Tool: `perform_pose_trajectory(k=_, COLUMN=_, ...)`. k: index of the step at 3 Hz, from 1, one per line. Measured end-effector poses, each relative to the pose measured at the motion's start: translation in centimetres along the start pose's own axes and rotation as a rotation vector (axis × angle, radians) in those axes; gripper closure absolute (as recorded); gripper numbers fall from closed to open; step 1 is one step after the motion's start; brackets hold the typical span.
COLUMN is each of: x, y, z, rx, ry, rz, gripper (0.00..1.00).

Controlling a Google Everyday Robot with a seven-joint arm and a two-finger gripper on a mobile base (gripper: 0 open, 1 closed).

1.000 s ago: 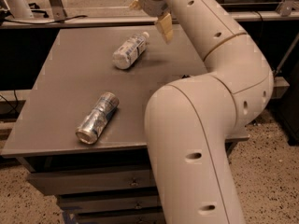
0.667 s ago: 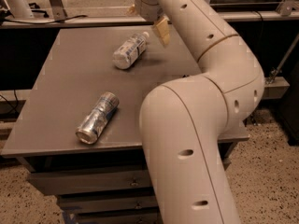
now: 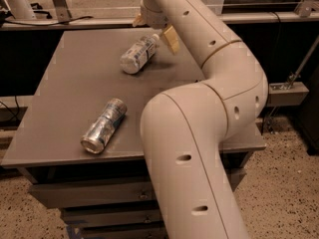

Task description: Place blue plastic bottle upright

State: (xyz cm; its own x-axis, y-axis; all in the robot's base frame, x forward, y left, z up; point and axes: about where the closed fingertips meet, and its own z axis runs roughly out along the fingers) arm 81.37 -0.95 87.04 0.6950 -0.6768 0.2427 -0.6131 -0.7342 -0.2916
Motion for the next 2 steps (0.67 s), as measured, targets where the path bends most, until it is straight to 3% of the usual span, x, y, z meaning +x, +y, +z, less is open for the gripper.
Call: perform_pose_trajectory(k=2, x=-0.93, y=0.67, z=1.36, rx=-0.076, ry=-0.008, rz=-0.008, gripper=0.0)
